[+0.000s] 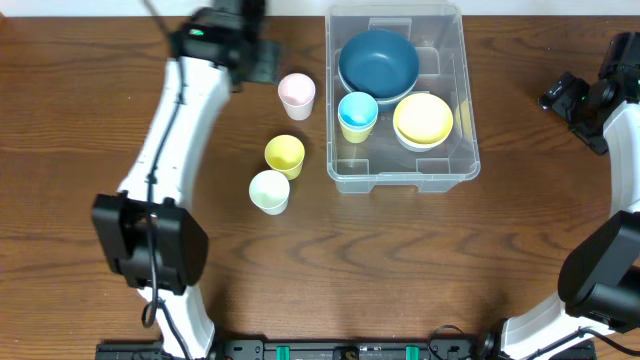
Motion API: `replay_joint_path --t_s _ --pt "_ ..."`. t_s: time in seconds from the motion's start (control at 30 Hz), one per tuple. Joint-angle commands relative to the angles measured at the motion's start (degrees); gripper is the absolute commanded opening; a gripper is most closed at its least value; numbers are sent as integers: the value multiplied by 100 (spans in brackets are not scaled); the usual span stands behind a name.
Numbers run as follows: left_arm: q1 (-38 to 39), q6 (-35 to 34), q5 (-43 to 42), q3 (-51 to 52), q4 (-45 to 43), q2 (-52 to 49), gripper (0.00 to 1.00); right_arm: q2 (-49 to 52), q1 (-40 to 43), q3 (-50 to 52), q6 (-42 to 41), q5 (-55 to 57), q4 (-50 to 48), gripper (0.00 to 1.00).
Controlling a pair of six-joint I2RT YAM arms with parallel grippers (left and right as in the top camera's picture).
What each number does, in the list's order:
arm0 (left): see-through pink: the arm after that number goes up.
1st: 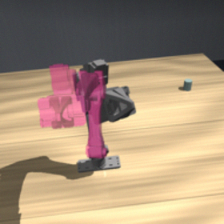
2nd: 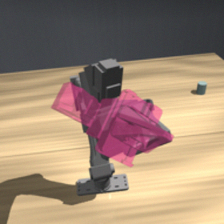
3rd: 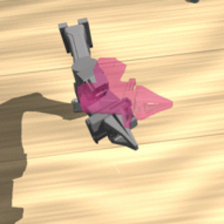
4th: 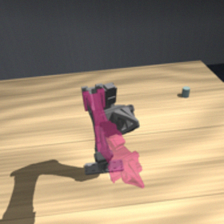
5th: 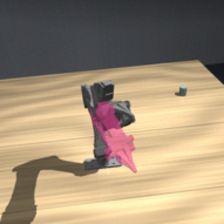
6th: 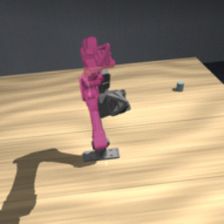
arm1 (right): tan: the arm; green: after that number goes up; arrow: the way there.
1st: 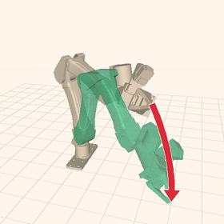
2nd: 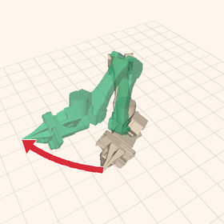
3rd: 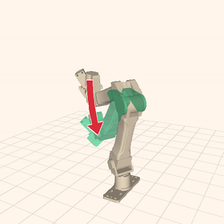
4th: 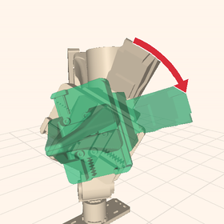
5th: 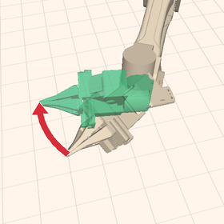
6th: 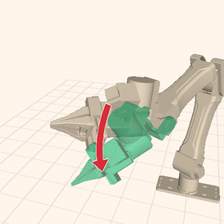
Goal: Pack container
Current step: 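Place the blue cup into the yellow cup in the bin, then grasp the pink cup with the left gripper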
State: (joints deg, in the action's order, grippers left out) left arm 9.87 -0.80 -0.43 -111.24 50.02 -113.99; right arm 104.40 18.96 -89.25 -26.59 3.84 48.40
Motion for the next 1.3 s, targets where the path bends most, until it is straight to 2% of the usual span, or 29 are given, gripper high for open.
replay_joint_path --t_s 0.0,0.13,1.0,1.03,1.07,1.17,1.2,1.23,1.27 --pt "-131 -70 -326 52 48 -337 69 -11 11 11 -79 24 4 99" --pt "-118 94 -350 52 -48 -678 68 -11 11 11 -79 24 4 99" --pt "249 114 -369 52 -404 -1639 67 -11 11 11 -79 24 4 99" --pt "249 105 -369 52 -415 -1644 64 -11 11 11 -79 24 7 99" --pt "249 96 -372 52 -433 -1648 56 -11 11 11 -79 24 4 99" --pt "249 98 -553 52 -468 -1648 18 -11 11 11 -79 24 4 99" --pt "247 101 -636 52 -474 -1655 10 -11 11 11 -79 24 4 99" --pt "249 98 -699 52 -490 -1661 6 -11 11 11 -79 24 4 99" --pt "249 98 -765 52 -496 -1665 6 -11 11 11 -79 24 4 99"
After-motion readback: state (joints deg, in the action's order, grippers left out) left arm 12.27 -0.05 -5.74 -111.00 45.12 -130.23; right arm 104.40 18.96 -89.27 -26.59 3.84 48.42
